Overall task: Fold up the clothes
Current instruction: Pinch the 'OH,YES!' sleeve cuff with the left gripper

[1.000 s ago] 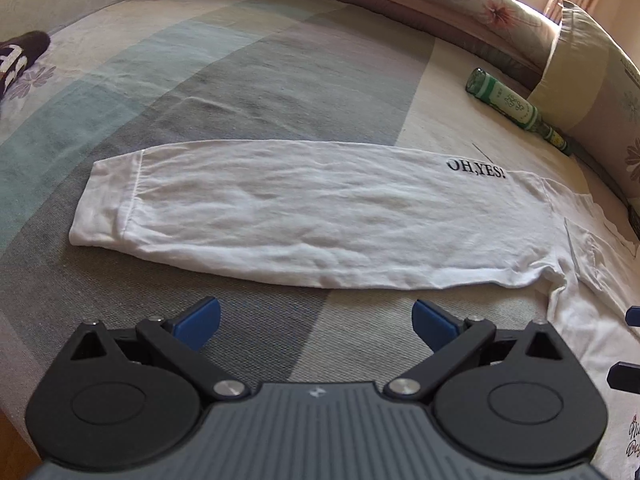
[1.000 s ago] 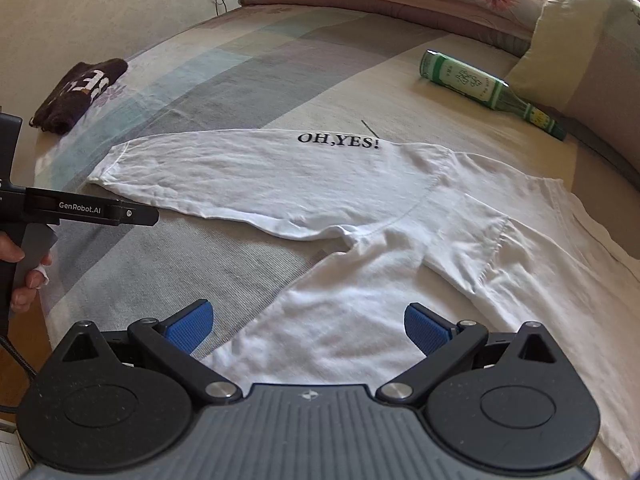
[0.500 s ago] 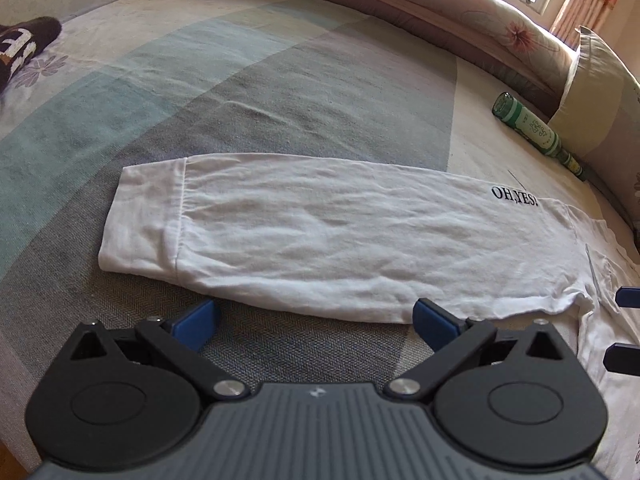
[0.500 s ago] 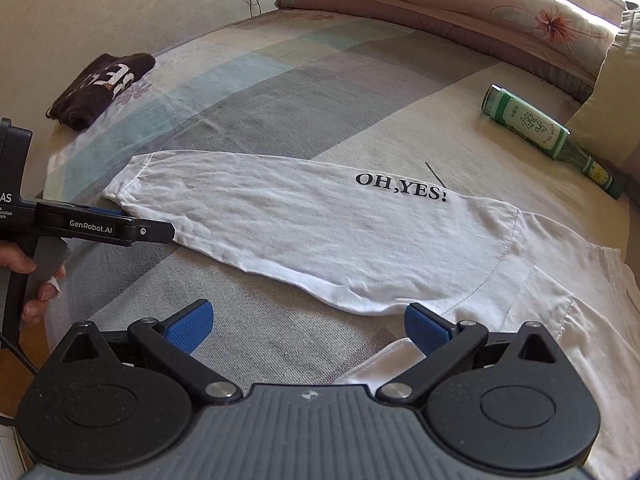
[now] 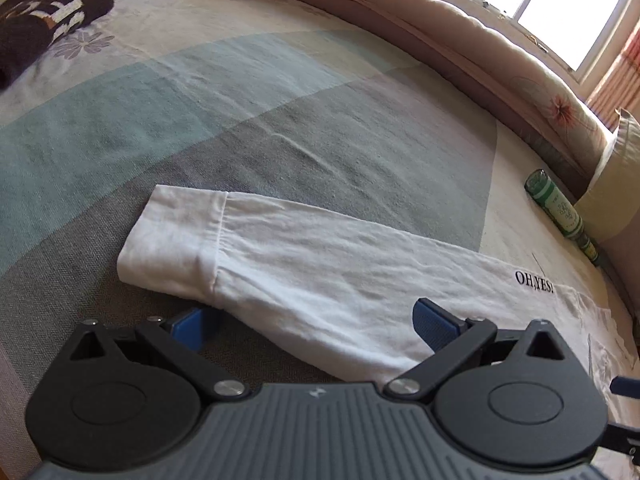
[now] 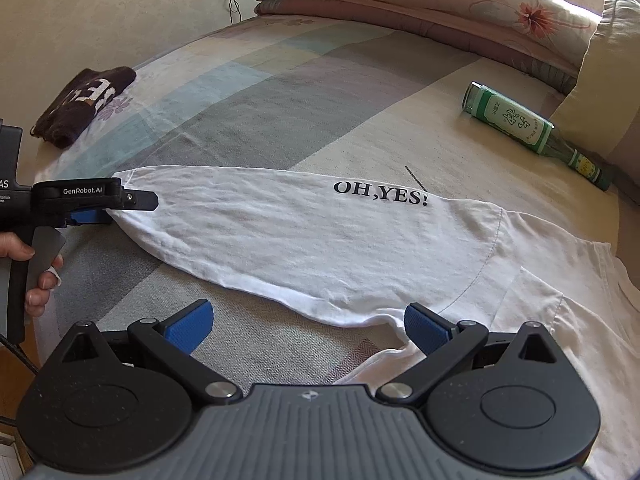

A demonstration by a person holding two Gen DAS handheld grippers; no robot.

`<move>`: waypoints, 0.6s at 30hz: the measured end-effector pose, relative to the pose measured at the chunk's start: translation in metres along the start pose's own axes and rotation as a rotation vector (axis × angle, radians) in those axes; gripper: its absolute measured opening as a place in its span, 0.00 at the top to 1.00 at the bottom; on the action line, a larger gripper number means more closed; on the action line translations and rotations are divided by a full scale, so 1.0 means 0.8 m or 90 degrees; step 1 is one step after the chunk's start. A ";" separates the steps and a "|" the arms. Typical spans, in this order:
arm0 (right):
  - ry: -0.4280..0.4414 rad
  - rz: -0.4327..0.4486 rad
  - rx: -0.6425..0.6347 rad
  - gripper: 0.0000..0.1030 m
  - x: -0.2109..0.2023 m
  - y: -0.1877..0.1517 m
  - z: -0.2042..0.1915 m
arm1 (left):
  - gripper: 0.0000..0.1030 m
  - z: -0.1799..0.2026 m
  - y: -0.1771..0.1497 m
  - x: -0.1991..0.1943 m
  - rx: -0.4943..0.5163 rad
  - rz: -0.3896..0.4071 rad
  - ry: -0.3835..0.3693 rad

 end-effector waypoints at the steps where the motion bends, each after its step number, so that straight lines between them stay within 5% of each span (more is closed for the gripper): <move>1: -0.002 0.000 0.003 0.00 -0.001 -0.001 0.001 | 0.01 0.003 0.000 0.001 -0.005 -0.001 -0.005; 9: -0.005 0.005 0.014 0.00 -0.005 -0.003 0.005 | 0.01 0.052 -0.025 0.002 0.056 -0.027 -0.076; 18: -0.014 0.001 0.018 0.00 -0.007 -0.009 0.016 | 0.01 0.041 -0.015 0.008 0.074 0.023 -0.030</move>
Point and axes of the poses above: each gripper's, at about its wrist camera, not at the fingertips, and x roughly the way its jaws point, z to its right, y to its top, the point moved 3 cm from there along x, roughly the way its jaws point, and after that the axes turned 13 degrees about z, right-handed, at the moved point
